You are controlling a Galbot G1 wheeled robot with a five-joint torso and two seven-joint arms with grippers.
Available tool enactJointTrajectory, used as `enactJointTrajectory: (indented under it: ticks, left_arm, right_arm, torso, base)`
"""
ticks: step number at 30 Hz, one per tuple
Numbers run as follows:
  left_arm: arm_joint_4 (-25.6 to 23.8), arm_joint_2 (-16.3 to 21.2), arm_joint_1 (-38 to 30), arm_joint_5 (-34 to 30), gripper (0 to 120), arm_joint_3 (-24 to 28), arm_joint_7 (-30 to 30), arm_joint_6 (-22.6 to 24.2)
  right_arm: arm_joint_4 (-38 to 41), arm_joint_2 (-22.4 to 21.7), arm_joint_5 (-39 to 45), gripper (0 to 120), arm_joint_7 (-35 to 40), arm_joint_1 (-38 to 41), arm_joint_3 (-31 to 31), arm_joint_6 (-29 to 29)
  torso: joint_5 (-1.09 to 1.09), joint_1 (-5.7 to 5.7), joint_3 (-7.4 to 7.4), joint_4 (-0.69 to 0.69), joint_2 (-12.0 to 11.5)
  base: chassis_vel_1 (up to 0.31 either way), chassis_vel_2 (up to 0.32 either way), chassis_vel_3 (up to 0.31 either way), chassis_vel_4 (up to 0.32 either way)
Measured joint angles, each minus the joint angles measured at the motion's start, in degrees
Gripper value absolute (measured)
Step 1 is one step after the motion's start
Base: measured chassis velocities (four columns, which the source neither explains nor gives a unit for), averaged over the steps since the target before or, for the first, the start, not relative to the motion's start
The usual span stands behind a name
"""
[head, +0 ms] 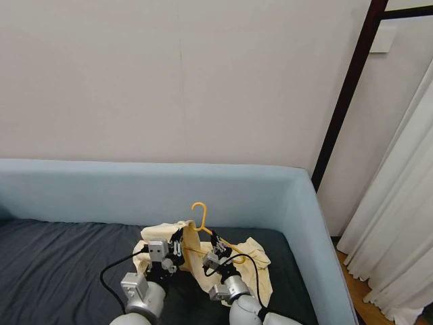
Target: Pick up the clothes from the sofa and hang them on the clothes hanger.
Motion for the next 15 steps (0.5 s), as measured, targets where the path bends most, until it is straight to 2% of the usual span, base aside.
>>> enactJointTrajectory:
  ticks: [8, 15]
  left_arm:
    - [1.34, 0.19, 2.61, 3.72, 0, 1.91, 3.11, -1.64]
    - [2.39, 0.69, 4.93, 6.43, 0, 1.46, 4.03, -2.89]
  right_arm:
    - [1.88, 0.7, 3.25, 4, 1.26, -0.33, 0.86, 2.24]
    - [3.63, 1.0, 4.96, 4, 2.81, 0.14, 1.95, 4.18]
  torso:
    - [0.0, 0.0, 0.0, 0.0, 0.0]
    - [-0.01, 0.0, 0.0, 0.0, 0.0]
  base:
    - [0.0, 0.0, 0.0, 0.0]
    - [0.0, 0.0, 0.0, 0.0]
